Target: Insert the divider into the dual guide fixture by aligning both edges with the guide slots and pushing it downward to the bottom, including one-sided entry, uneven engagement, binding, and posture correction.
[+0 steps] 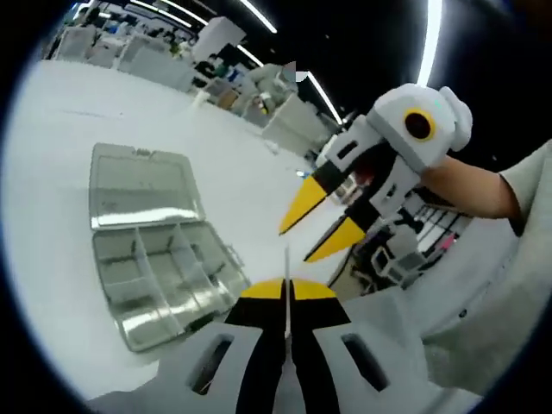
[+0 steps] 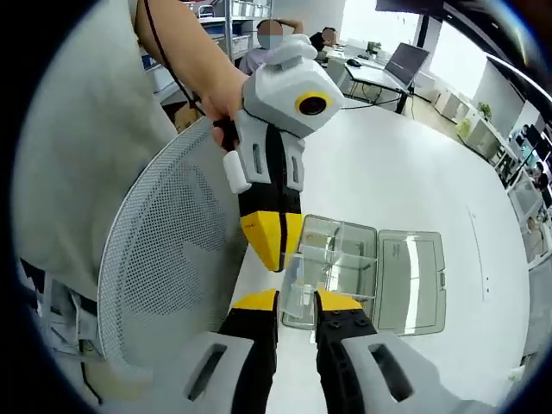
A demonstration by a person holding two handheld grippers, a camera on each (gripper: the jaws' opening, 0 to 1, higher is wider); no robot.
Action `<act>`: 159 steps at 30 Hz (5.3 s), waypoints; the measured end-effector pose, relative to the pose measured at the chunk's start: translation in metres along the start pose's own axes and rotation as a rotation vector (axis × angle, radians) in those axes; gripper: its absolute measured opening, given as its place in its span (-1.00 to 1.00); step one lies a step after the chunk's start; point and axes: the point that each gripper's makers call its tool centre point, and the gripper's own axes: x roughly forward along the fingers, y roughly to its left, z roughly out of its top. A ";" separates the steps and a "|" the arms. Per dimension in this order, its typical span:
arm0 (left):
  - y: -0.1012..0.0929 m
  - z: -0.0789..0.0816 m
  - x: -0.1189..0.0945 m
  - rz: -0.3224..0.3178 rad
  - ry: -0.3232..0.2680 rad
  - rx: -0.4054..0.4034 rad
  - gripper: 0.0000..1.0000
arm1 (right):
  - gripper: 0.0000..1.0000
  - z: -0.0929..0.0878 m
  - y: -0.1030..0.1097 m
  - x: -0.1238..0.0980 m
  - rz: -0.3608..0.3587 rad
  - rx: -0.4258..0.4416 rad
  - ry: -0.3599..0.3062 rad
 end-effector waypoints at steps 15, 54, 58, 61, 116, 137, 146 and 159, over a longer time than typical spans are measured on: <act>-0.011 0.005 -0.007 -0.037 -0.020 0.217 -1.00 | -1.00 0.013 0.010 0.002 0.103 -0.001 -0.002; -0.013 0.001 -0.023 -0.051 -0.007 0.369 -0.96 | -1.00 0.025 0.024 0.013 0.236 0.354 0.094; -0.006 0.002 -0.022 -0.031 -0.015 0.346 -0.91 | -1.00 0.026 0.021 0.014 0.232 0.412 0.098; -0.002 0.000 -0.022 -0.017 -0.004 0.354 -0.85 | -1.00 0.031 0.017 0.014 0.232 0.453 0.080; 0.034 0.002 -0.048 0.142 0.062 0.410 -0.03 | -1.00 0.010 -0.049 0.036 -0.016 0.363 0.221; 0.037 -0.002 -0.055 0.168 0.062 0.391 0.07 | -1.00 0.003 -0.058 0.055 -0.047 0.246 0.303; 0.035 -0.003 -0.055 0.172 0.059 0.381 0.07 | -1.00 0.003 -0.056 0.060 -0.039 0.232 0.314; 0.035 -0.002 -0.057 0.173 0.052 0.371 0.07 | -1.00 -0.005 -0.060 0.066 -0.043 0.226 0.338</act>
